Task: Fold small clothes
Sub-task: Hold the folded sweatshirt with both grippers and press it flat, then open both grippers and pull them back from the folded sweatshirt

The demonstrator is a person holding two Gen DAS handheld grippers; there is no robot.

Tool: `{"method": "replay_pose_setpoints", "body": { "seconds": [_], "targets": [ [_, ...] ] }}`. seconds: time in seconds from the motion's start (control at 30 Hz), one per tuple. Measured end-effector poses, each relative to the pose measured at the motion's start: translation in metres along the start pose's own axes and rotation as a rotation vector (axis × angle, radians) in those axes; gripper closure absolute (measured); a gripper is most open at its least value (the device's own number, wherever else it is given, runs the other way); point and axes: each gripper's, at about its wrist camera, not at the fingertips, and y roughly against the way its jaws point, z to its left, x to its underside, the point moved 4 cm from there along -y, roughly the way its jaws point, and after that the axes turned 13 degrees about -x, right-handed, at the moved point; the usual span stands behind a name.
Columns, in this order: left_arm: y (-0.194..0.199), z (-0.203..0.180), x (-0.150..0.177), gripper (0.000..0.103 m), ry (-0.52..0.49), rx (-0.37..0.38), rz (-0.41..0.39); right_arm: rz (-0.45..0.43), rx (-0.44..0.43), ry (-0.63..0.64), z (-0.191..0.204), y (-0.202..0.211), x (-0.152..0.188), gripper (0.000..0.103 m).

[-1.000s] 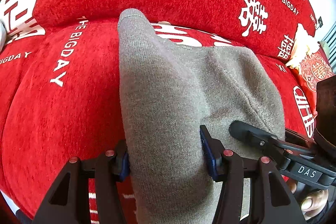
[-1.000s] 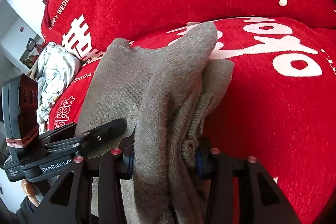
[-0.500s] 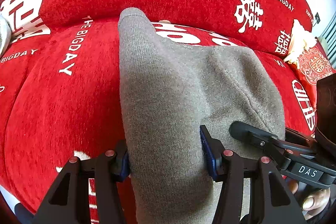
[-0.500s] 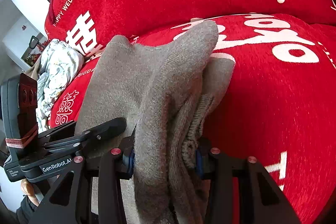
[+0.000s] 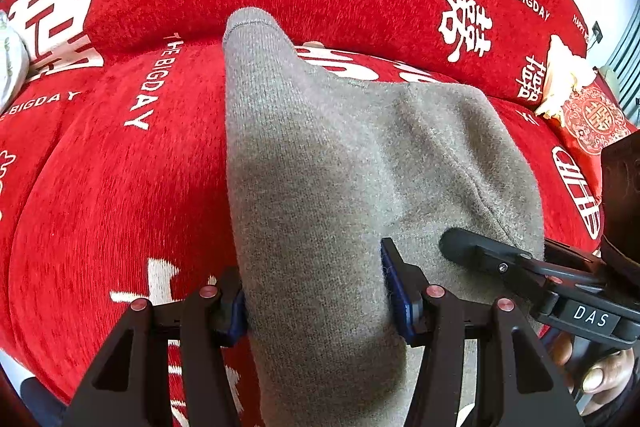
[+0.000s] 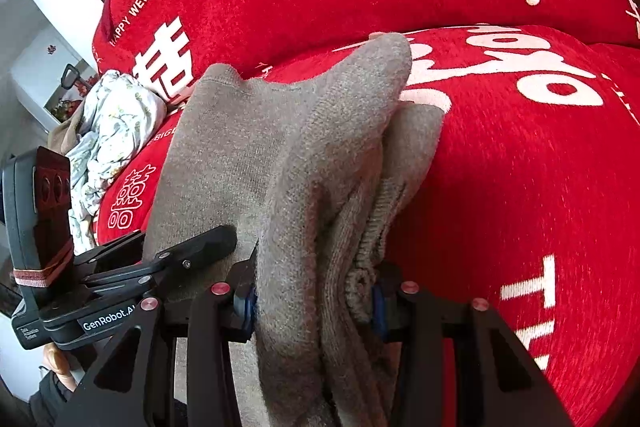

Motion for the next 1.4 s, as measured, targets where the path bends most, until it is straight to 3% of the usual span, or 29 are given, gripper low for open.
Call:
{"method": "replay_pose_setpoints", "body": {
  "seconds": [0.1,0.17,0.27,0.3,0.47,0.67,0.87,1.1,1.4],
  "targets": [
    [0.001,0.001,0.003,0.044,0.0,-0.003,-0.005,0.0,0.003,0.007,0.001,0.0,0.002,0.057],
    [0.001,0.003,0.004,0.037,0.002,-0.018,-0.013,-0.001,0.004,0.004,0.0,0.0,0.003,0.053],
    [0.002,0.009,0.007,0.024,0.01,-0.068,-0.02,-0.006,0.063,0.017,-0.003,0.001,0.003,0.032],
    [0.004,0.012,0.008,0.024,0.02,-0.079,-0.027,-0.018,0.082,0.026,-0.004,0.004,0.003,0.031],
    [0.017,0.026,0.007,0.024,0.051,-0.125,-0.06,-0.096,0.135,0.078,0.002,0.027,0.001,0.031],
    [0.028,0.026,0.008,0.024,0.034,-0.241,-0.124,-0.184,0.14,0.235,0.041,0.04,-0.003,0.031],
    [0.027,0.024,0.015,0.024,-0.01,-0.304,-0.145,-0.087,0.163,0.3,0.052,0.01,0.012,0.026],
    [0.031,0.025,0.023,0.023,0.032,-0.255,-0.139,-0.026,0.245,0.284,0.043,-0.004,0.027,0.023],
    [0.061,0.016,0.051,0.024,0.034,-0.346,-0.293,-0.088,0.287,0.256,0.067,0.028,0.047,0.019]
  ]
}}
